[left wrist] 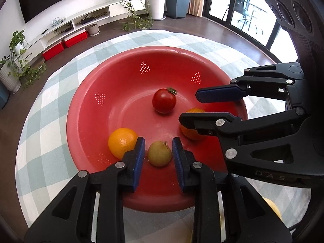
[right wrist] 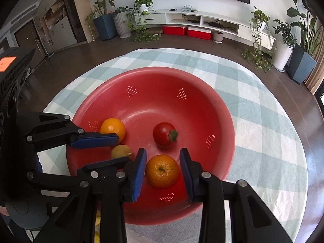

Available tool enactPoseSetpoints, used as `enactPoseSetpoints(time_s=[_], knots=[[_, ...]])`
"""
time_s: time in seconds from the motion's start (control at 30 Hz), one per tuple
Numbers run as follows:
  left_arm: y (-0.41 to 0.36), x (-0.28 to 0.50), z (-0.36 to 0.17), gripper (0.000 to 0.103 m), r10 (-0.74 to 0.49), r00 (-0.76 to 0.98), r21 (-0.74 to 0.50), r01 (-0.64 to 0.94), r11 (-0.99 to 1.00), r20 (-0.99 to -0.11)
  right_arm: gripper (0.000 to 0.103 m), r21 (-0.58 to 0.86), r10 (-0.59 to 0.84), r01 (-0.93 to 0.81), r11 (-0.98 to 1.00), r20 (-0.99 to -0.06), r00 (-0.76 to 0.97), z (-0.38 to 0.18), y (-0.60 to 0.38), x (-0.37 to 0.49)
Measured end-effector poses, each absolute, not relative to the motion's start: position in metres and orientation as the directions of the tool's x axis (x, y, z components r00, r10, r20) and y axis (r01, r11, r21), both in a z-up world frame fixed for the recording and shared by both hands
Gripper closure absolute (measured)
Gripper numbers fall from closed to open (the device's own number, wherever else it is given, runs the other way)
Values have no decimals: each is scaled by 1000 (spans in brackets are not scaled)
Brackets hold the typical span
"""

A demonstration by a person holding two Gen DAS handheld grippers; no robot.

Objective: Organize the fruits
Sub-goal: 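Carry the kiwi and tomato into the red basin and open both tools, then withdraw both tools from the basin toward the remaining fruit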

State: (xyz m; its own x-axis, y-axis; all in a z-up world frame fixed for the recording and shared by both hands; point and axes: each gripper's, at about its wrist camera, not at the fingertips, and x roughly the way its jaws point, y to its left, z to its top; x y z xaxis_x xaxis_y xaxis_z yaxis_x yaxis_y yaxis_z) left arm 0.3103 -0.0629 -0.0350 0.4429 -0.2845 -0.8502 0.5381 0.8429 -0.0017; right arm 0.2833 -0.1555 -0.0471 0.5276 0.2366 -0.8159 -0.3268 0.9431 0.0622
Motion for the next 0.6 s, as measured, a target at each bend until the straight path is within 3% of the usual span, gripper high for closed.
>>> enactPoseSetpoints(time_s=[0.23, 0.3, 0.33, 0.37, 0.43, 0.5, 0.6], knots=[[-55, 302, -27, 76, -297, 459, -10, 530, 848, -837, 66, 64, 242, -314, 947, -787, 568, -32, -159, 269], [-51, 299, -25, 73, -299, 462, -14, 526, 850, -835, 60, 70, 250, -309, 949, -764, 595, -22, -162, 259], [-50, 295, -23, 64, -300, 469, -13, 523, 852, -831, 56, 76, 255, -305, 949, -751, 609, -16, -164, 254], [-48, 290, -19, 48, -303, 482, -10, 519, 855, -822, 46, 89, 266, -301, 949, -737, 621, -10, -167, 247], [-43, 280, -10, 29, -310, 516, -6, 508, 861, -799, 31, 132, 296, -291, 948, -704, 646, 1, -175, 232], [-35, 268, 1, 22, -319, 545, -9, 495, 869, -776, 21, 170, 320, -282, 944, -675, 665, 10, -183, 216], [-22, 248, 15, 15, -324, 585, -22, 463, 886, -744, 20, 190, 333, -279, 941, -650, 683, 19, -191, 189]])
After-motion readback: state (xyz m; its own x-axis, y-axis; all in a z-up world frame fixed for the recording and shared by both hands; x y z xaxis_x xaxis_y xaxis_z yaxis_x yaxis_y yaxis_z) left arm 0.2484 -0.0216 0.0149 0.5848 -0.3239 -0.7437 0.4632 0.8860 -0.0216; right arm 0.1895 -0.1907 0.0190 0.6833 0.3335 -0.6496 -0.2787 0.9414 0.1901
